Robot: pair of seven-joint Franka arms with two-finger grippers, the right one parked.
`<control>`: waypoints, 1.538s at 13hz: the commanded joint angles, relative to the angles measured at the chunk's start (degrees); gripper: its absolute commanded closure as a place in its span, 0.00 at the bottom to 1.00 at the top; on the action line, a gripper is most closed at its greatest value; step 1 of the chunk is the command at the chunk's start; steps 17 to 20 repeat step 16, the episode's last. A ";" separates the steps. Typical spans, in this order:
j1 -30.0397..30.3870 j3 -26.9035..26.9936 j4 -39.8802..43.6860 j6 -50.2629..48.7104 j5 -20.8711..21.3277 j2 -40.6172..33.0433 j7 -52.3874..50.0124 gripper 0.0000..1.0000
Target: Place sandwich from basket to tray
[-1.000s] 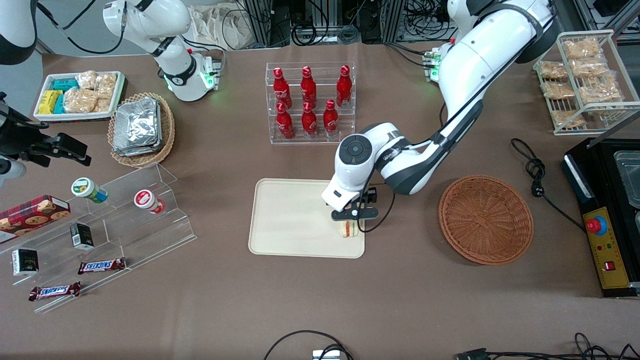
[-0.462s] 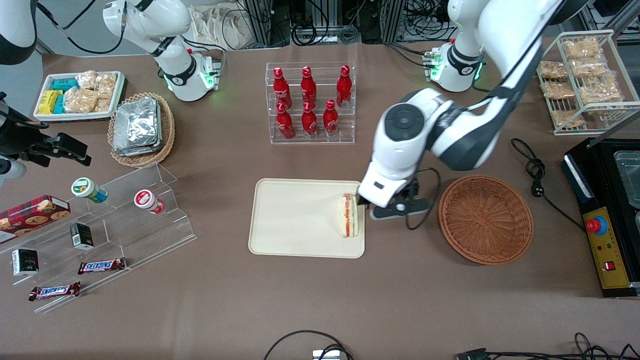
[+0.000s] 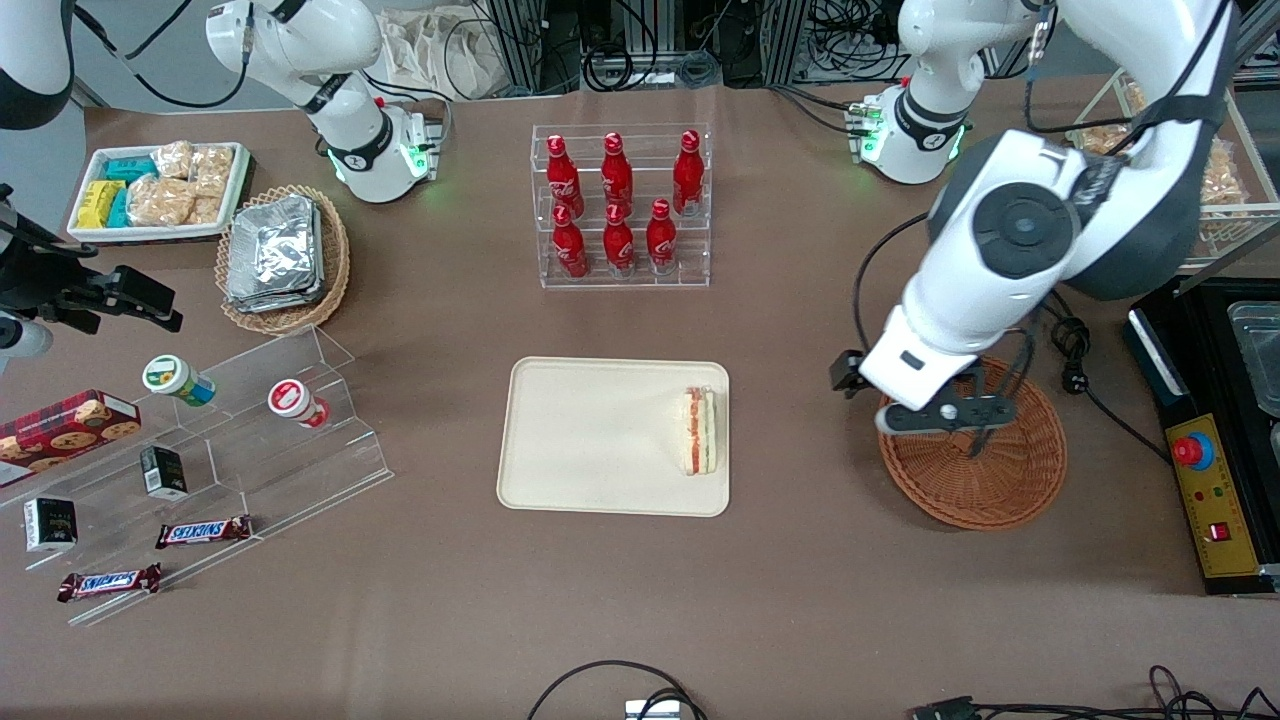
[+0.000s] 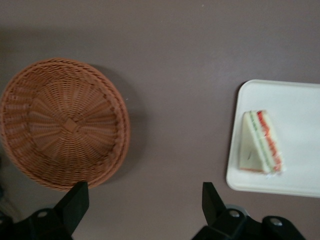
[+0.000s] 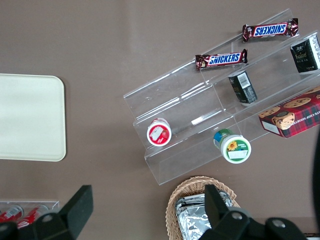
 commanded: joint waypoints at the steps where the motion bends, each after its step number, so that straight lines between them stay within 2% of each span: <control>1: -5.28 11.76 -5.88 0.31 -7.21 -9.51 9.56 0.00; 3: -9.16 18.99 -8.07 -0.04 -9.52 -13.91 15.02 0.00; 6: -16.97 29.53 -9.67 -1.44 -9.70 -17.88 16.71 0.00; 7: -17.35 30.78 -9.23 -3.02 -10.22 -18.15 18.45 0.00; 12: -17.09 30.88 -5.28 -8.65 -10.67 -17.37 20.93 0.00; 16: -16.74 30.88 -3.26 -8.92 -10.75 -16.13 27.15 0.00; 20: -16.74 30.88 -3.26 -8.92 -10.75 -16.13 27.15 0.00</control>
